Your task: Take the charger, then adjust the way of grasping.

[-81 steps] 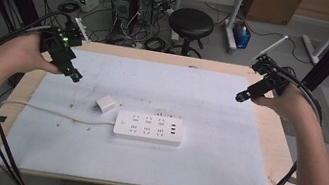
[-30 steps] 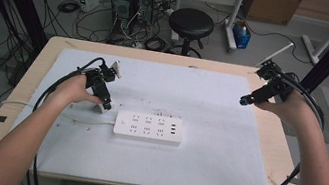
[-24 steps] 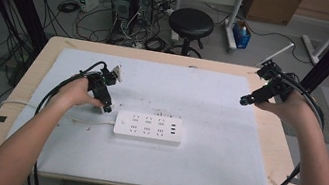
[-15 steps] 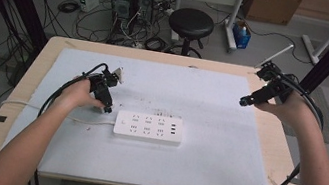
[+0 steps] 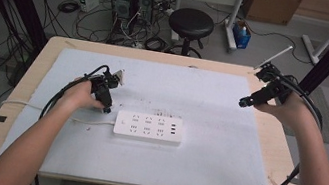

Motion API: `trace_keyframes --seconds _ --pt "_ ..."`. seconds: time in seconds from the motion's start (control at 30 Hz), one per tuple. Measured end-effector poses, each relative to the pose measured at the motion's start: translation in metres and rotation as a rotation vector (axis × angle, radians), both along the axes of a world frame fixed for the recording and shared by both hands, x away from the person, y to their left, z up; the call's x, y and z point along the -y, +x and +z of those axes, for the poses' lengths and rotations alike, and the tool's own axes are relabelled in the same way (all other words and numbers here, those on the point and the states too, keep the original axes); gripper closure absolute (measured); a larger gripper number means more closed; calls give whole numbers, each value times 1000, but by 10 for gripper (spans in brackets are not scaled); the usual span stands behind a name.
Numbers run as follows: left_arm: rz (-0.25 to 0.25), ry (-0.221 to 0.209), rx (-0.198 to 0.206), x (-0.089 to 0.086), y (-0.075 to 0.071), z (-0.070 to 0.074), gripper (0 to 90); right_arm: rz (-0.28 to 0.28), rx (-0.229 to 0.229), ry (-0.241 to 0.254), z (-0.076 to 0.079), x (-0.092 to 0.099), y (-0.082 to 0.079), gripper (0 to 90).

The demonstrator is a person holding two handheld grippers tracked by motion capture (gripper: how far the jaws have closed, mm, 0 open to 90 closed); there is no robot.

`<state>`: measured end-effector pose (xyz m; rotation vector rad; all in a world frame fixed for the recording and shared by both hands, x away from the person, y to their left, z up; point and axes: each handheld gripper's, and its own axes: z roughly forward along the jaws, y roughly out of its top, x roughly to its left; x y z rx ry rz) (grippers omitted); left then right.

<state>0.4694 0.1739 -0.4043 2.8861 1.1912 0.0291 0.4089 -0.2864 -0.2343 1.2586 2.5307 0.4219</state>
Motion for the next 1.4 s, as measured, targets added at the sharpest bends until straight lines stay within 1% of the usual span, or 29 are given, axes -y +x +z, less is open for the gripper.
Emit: trace_keyframes --seconds 0.03,0.13,0.17,0.23,0.27,0.33,0.4,0.47,0.53,0.57,0.6,0.63,0.7,0.73,0.77,0.83,0.87,0.9,1.03,1.07,1.17,1.2,1.23,1.27,1.3,1.37,1.4 --pt "-6 4 0 0 0 0 419 2 0 0 0 0 0 116" --pt "8 -2 3 0 0 -2 419 9 3 -2 0 1 0 116" --pt "6 -4 -3 0 1 -2 419 10 2 -6 0 2 0 116" --pt "12 -3 -2 1 1 -4 421 9 2 -5 0 2 0 116" --pt "0 1 -10 0 2 -4 421 5 3 1 0 1 0 116" --pt "5 -2 -6 1 2 -5 421 7 3 2 0 1 0 116" --pt "-12 9 -8 0 2 -4 425 9 3 -3 0 2 1 116" --pt "-11 17 10 0 1 -2 425 8 4 -1 0 2 1 116" --pt "-15 0 25 -2 0 5 425 1 7 5 0 2 1 117" --pt "-5 -10 35 -2 -2 9 426 2 8 3 0 2 2 116" --pt "-5 -10 35 -2 -2 9 426 2 8 3 0 2 2 116" --pt "-15 -7 44 -4 -4 19 426 -3 8 4 0 2 2 117" --pt "-28 -11 50 -5 -7 34 426 -16 -1 10 1 2 2 117" --pt "-31 -21 56 -5 -10 41 426 -24 -7 15 2 2 2 117" --pt "-44 -21 57 -5 -12 50 425 -32 -18 24 3 1 2 118" --pt "-38 -38 79 -5 -17 67 426 -57 -39 35 7 1 4 118" --pt "-48 -40 81 -5 -19 76 426 -57 -39 35 7 1 4 118" --pt "-50 -45 89 -4 -21 84 426 -64 -52 46 10 -1 4 118" --pt "-72 -50 112 -2 -29 113 425 -80 -55 58 15 -3 3 119" --pt "-77 -49 121 -1 -32 118 425 -89 -58 64 18 -4 2 119" --pt "-98 -51 133 1 -35 133 426 -97 -56 72 20 -5 0 119" --pt "-103 -53 138 2 -36 136 426 -114 -63 84 23 -6 -3 165" --pt "-108 -53 148 3 -37 140 426 -113 -64 91 24 -6 -5 172" --pt "-128 -67 166 6 -40 146 425 -117 -62 100 26 -7 -7 172" --pt "-128 -67 166 6 -40 146 426 -117 -62 100 26 -7 -7 172" --pt "-157 -102 177 10 -44 151 425 -133 -77 135 30 -6 -10 172" --pt "-173 -111 182 13 -47 153 425 -149 -112 175 32 -6 -12 173"
